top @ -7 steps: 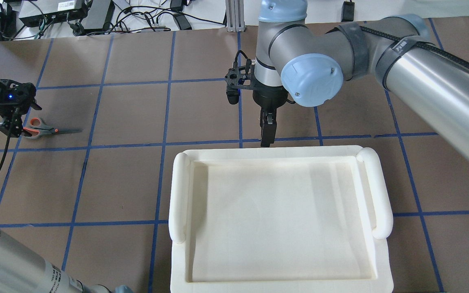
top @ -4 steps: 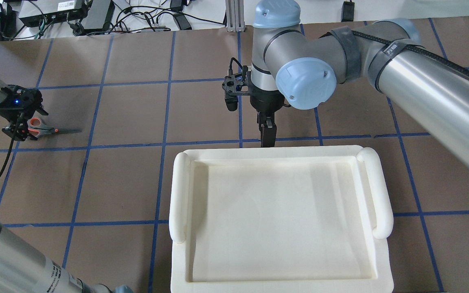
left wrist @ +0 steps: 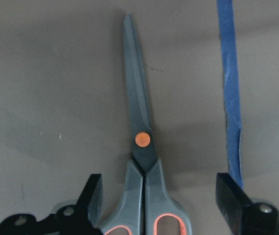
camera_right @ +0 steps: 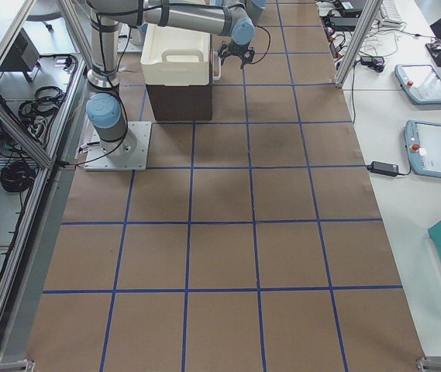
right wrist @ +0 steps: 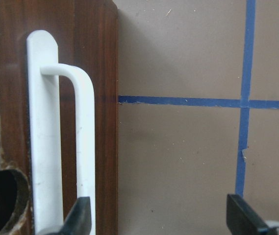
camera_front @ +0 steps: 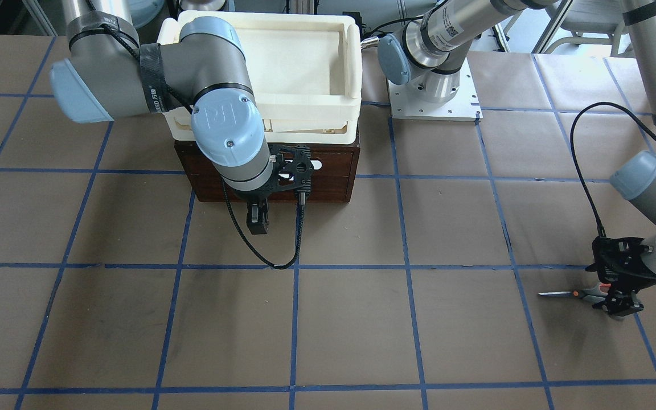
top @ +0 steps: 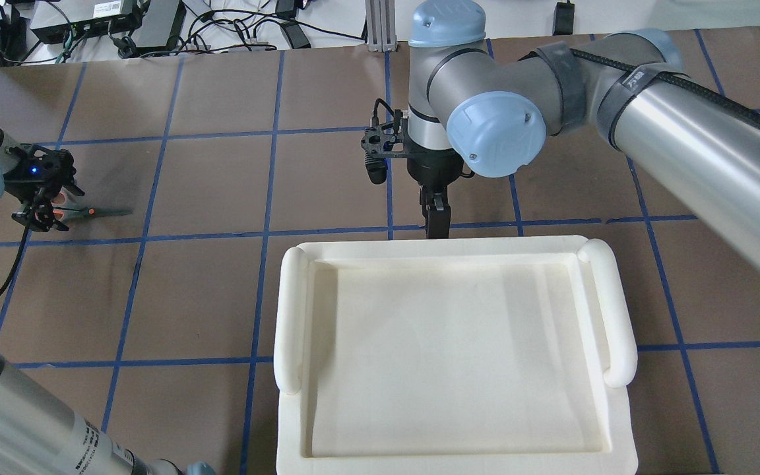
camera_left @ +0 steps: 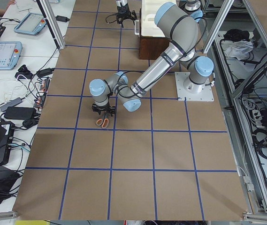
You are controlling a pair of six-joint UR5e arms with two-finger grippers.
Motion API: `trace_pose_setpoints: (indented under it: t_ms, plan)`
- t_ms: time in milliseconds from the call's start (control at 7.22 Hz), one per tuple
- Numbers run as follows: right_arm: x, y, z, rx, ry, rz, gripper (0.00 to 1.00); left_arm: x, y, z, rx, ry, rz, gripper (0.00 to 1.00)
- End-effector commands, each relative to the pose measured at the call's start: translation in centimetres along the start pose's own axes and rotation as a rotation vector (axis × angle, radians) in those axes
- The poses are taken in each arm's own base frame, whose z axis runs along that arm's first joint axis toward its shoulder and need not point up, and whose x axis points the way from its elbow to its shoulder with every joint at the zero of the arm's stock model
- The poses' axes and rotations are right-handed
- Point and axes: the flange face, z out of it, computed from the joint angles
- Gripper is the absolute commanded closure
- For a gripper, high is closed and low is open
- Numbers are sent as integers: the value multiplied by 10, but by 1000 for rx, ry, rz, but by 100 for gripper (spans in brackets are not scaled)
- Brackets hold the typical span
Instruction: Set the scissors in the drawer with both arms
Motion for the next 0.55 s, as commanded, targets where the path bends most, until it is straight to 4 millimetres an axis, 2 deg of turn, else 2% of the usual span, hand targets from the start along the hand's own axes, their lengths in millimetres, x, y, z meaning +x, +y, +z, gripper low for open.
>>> trace_pose_setpoints:
  t_ms: [0, 415]
  plan:
    - [-5, -2, 3, 0, -27, 14, 2, 1, 2, 5, 5, 5, -40, 18]
    - [-9, -6, 29, -22, -60, 39, 2, 4, 8, 9, 14, 6, -57, 21]
